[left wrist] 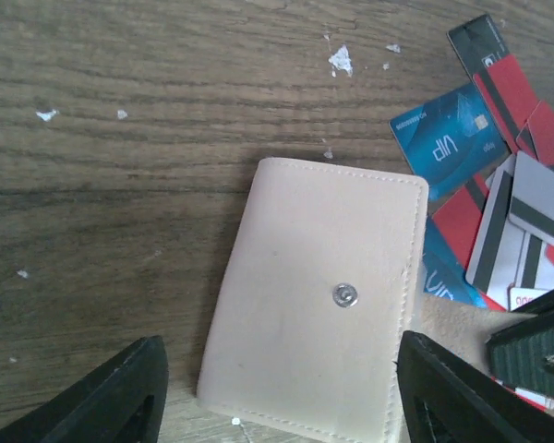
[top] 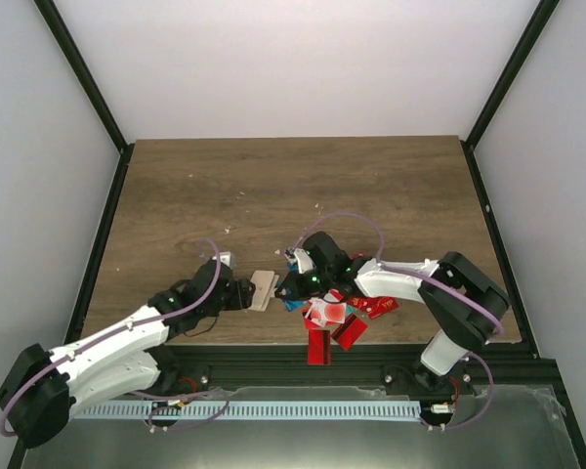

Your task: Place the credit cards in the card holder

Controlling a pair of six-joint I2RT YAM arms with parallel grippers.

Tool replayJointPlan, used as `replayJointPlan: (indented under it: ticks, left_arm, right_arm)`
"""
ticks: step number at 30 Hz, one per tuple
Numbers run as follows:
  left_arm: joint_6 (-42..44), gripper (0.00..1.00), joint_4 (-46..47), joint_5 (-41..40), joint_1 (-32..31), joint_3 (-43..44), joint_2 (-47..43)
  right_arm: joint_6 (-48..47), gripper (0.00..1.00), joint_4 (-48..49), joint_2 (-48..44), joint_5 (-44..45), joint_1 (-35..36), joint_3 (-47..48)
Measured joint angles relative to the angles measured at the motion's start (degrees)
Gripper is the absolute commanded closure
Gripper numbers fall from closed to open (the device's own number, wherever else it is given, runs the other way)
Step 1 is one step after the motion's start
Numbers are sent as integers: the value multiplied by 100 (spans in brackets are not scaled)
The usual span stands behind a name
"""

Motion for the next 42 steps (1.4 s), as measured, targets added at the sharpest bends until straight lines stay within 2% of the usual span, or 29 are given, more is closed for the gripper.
replayJointPlan:
  ticks: [4,9,20,31,42]
  left_arm:
    - [98,17,31,216,0,0,28]
    - [247,14,118,671,0,0,131]
    - [439,19,243,1038,0,2,527]
    - [481,21,323,1069,0,2,765]
    - [361,23,181,446,0,79,699]
  right_arm:
    - [72,99,85,52,-96,44,0]
    - [72,99,133,50,-168,52,0]
    - [48,99,39,13,-142,55,0]
    - [26,99,-57,-192,-70,57,0]
    - [17,99,-144,-192,-13,57,0]
